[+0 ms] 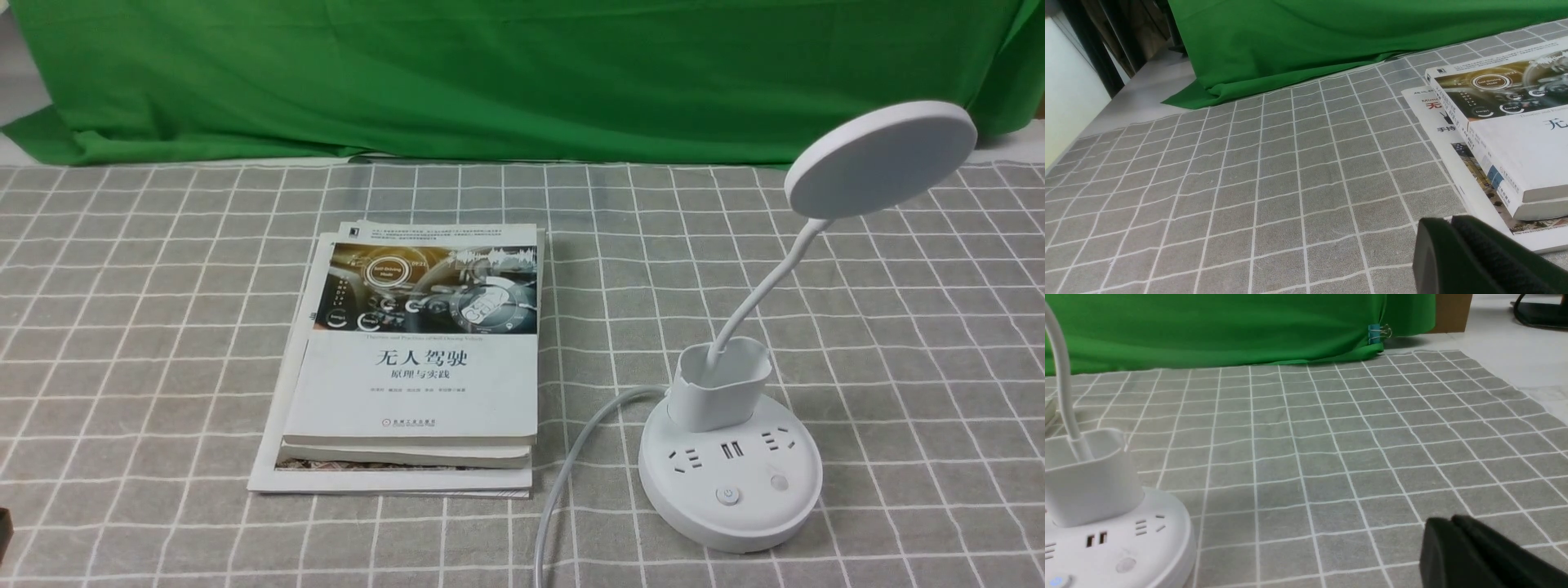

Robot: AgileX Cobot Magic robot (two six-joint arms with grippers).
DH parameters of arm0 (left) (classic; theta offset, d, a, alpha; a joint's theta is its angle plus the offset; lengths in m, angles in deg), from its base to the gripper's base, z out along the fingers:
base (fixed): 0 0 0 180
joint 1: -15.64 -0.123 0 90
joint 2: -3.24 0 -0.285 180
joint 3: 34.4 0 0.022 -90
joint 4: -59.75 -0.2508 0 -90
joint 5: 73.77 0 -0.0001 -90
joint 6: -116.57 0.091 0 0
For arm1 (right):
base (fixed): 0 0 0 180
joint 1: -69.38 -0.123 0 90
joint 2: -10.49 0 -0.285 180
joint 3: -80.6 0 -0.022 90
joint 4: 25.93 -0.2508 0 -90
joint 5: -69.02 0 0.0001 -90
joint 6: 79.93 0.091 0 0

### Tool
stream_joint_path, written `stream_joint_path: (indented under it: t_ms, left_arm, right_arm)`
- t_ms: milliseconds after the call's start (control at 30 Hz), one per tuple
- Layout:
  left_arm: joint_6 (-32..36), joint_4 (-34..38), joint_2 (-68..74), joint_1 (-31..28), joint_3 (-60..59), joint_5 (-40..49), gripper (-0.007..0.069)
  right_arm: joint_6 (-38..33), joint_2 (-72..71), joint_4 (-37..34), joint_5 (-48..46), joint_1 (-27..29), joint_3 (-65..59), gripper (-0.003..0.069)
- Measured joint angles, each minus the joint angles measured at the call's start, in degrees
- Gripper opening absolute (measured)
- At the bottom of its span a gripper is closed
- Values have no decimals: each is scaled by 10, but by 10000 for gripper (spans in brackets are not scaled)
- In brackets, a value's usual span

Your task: Turn off the desk lamp on the grey coffee tablecloth by hand.

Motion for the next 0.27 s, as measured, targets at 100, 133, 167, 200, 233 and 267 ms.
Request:
stream_joint_path:
  t_ms: [100,133,167,200,233,267]
  left_arm:
    - [0,0,0,0,0,0,20]
    - [0,0,0,0,0,0,20]
    - [0,0,0,0,0,0,20]
    - [0,0,0,0,0,0,20]
    - [0,0,0,0,0,0,20]
    - [0,0,0,0,0,0,20]
  right_arm:
    - [3,0,0,0,0,0,47]
    - [4,0,0,0,0,0,47]
    - [4,0,0,0,0,0,47]
    - [4,0,0,0,0,0,47]
    - [4,0,0,0,0,0,47]
    - [4,0,0,0,0,0,47]
